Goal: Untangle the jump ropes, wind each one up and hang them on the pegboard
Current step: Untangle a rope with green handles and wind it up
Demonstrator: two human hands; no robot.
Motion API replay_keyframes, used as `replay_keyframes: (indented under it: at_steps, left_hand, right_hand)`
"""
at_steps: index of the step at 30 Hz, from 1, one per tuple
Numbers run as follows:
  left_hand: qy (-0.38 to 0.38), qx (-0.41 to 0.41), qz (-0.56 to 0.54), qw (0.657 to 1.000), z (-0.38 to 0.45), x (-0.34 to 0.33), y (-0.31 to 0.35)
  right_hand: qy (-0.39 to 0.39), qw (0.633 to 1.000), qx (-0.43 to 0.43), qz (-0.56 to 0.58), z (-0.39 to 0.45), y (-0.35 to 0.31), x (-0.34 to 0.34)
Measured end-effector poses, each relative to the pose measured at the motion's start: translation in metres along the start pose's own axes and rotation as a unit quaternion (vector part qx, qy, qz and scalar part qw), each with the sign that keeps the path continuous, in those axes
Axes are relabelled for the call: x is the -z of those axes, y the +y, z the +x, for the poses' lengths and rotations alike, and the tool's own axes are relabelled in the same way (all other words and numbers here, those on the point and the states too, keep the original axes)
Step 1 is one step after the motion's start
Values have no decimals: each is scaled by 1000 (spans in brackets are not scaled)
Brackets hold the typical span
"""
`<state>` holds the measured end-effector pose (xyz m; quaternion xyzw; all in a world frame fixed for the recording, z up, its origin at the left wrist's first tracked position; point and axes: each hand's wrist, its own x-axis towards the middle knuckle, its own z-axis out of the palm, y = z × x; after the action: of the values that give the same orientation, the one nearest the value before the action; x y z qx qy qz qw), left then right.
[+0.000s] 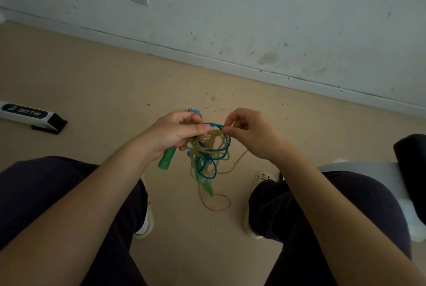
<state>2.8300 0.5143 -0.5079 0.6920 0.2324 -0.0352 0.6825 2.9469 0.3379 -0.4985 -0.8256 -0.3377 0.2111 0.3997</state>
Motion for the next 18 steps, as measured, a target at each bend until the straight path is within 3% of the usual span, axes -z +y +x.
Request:
replay_keyframes:
  at_steps: [7, 13, 18]
  left_hand:
    - [4, 13, 56, 998, -1, -3, 0]
    - [-21, -8, 35, 999, -3, 0, 3]
    - [32, -12, 95, 995, 1, -1, -2]
  right_hand:
    - [2, 999, 22, 38, -2, -3, -2]
    - [-58, 996, 30, 56, -5, -9, 1]
    - [-7, 999, 12, 48, -4, -8, 0]
